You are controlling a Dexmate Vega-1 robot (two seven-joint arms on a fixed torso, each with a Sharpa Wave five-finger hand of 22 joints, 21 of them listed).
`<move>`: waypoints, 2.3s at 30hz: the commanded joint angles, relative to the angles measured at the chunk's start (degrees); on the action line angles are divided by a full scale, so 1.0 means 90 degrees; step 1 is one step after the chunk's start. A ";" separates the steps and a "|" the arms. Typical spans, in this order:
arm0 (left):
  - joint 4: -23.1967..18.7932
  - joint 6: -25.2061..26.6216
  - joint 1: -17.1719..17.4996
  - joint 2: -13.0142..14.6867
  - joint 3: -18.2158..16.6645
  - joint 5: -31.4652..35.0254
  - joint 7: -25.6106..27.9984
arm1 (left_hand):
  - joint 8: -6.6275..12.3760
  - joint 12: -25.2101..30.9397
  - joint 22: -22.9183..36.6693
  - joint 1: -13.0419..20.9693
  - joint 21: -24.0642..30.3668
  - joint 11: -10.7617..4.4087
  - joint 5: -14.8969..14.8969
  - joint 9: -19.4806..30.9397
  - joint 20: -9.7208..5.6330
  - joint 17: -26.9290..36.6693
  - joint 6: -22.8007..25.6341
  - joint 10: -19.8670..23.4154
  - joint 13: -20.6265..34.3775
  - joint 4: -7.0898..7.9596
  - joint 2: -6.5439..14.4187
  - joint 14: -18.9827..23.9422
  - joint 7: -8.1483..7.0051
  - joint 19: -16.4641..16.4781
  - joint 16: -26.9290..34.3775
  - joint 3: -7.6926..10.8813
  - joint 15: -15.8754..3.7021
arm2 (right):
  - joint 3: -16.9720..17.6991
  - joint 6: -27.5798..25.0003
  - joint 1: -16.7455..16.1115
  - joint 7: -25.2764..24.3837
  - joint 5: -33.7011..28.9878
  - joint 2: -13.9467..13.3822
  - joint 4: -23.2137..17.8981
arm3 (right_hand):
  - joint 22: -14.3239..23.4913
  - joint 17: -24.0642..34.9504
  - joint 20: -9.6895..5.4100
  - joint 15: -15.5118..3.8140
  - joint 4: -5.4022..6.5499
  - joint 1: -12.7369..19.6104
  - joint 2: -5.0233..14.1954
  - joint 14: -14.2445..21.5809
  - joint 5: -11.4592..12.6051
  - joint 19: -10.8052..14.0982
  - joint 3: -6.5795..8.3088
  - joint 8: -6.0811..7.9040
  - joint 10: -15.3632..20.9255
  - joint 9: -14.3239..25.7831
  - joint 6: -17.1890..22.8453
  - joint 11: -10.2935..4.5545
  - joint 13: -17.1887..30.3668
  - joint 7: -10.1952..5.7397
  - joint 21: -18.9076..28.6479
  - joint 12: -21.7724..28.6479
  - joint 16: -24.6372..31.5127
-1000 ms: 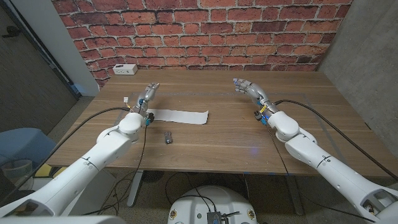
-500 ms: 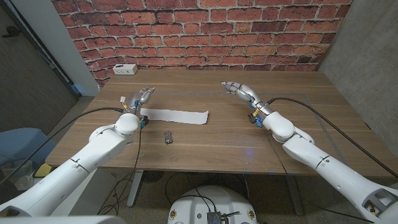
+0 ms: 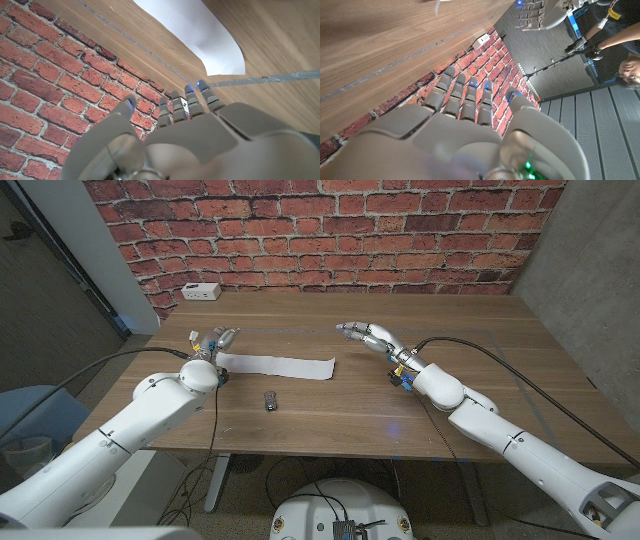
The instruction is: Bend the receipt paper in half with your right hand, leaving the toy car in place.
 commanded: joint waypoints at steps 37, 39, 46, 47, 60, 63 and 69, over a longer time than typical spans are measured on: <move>-0.0238 0.3503 -0.1291 0.0612 0.0677 0.0423 -0.0219 | 0.0105 0.0103 0.0024 0.0929 0.0287 -0.0229 -0.0044 0.0041 -0.0316 0.0060 0.1110 0.0911 0.0042 -0.0619 -0.0035 0.0847 0.0076 0.0709 0.0202 0.0236 -0.0460 | -0.1055 0.0441 0.0777 -0.0354 -0.2931 0.0390 0.0583 | 0.0015 0.0034 -0.0175 -0.0244 0.0147 0.0198 -0.0022 -0.0221 -0.0034 -0.0069 0.0225 -0.0106 0.0127 0.0026 0.0356 -0.0154 0.0036 -0.0056 -0.0051 -0.0141 -0.0120; -0.0225 0.3659 -0.1370 0.0586 0.0741 0.0480 -0.0200 | 0.0103 0.0103 0.0024 0.0934 0.0298 -0.0241 -0.0048 0.0042 -0.0332 0.0066 0.1129 0.0931 0.0042 -0.0621 -0.0045 0.0863 0.0072 0.0740 0.0209 0.0214 -0.0475 | -0.1108 0.0432 0.0826 -0.0374 -0.3007 0.0416 0.0647 | 0.0015 0.0037 -0.0186 -0.0256 0.0147 0.0213 -0.0016 -0.0196 -0.0039 -0.0061 0.0230 -0.0085 0.0174 0.0027 0.0450 -0.0074 0.0037 -0.0047 -0.0051 -0.0133 -0.0110; -0.0081 0.4127 -0.1629 0.0491 0.0933 0.0536 -0.0036 | 0.0064 0.0118 0.0017 0.1041 0.0411 -0.0317 -0.0051 0.0046 -0.0348 0.0044 0.1234 0.1149 0.0043 -0.0732 -0.0185 0.1161 0.0040 0.1049 0.0275 0.0124 -0.0570 | -0.1290 0.0419 0.0975 -0.0430 -0.3218 0.0490 0.0864 | 0.0014 0.0043 -0.0197 -0.0283 0.0142 0.0246 -0.0006 -0.0147 -0.0043 -0.0018 0.0244 -0.0073 0.0239 0.0028 0.0562 -0.0098 0.0038 -0.0045 -0.0040 -0.0128 -0.0090; -0.0077 0.4127 -0.1644 0.0506 0.0946 0.0468 0.0017 | 0.0058 0.0115 0.0016 0.1062 0.0430 -0.0311 -0.0050 0.0047 -0.0338 0.0042 0.1251 0.1173 0.0043 -0.0748 -0.0204 0.1219 0.0033 0.1101 0.0289 0.0107 -0.0576 | -0.1298 0.0419 0.0980 -0.0436 -0.3216 0.0486 0.0865 | 0.0013 0.0043 -0.0203 -0.0287 0.0141 0.0250 -0.0006 -0.0138 -0.0043 -0.0019 0.0246 -0.0073 0.0239 0.0028 0.0571 -0.0083 0.0038 -0.0041 -0.0041 -0.0130 -0.0087; 0.0690 0.3854 -0.1910 0.0426 0.0919 -0.0041 -0.0009 | -0.0020 0.0158 0.0010 0.1178 0.0550 -0.0297 -0.0049 0.0053 -0.0260 0.0019 0.1306 0.1549 0.0052 -0.0817 -0.0444 0.1673 0.0092 0.1446 0.0371 -0.0067 -0.0599 | -0.1536 0.0418 0.1185 -0.0475 -0.3348 0.0587 0.1201 | 0.0013 0.0048 -0.0197 -0.0305 0.0119 0.0325 0.0010 -0.0074 -0.0042 0.0025 0.0289 -0.0075 0.0310 0.0030 0.0696 -0.0090 0.0038 -0.0037 -0.0034 -0.0132 -0.0062; 0.0793 0.3741 -0.1961 0.0414 0.0972 0.0034 -0.0124 | -0.0021 0.0172 0.0007 0.1184 0.0582 -0.0259 -0.0044 0.0054 -0.0254 0.0006 0.1362 0.1666 0.0054 -0.0840 -0.0587 0.1790 0.0149 0.1546 0.0379 -0.0142 -0.0606 | -0.1561 0.0405 0.1210 -0.0491 -0.3356 0.0592 0.1239 | 0.0013 0.0052 -0.0206 -0.0303 0.0116 0.0348 0.0007 -0.0065 -0.0044 0.0036 0.0299 -0.0087 0.0329 0.0030 0.0720 -0.0122 0.0038 -0.0031 -0.0034 -0.0138 -0.0058; 0.1084 0.3582 -0.2300 0.0412 0.1268 0.0147 -0.0508 | -0.0036 0.0163 0.0005 0.1189 0.0588 -0.0240 -0.0040 0.0054 -0.0259 -0.0004 0.1389 0.1731 0.0057 -0.0860 -0.0761 0.1898 0.0180 0.1580 0.0381 -0.0235 -0.0602 | -0.1627 0.0347 0.1292 -0.0466 -0.3356 0.0639 0.1361 | 0.0013 0.0059 -0.0202 -0.0313 0.0125 0.0353 0.0006 -0.0058 -0.0047 0.0041 0.0299 -0.0091 0.0346 0.0031 0.0747 -0.0131 0.0038 -0.0025 -0.0035 -0.0140 -0.0052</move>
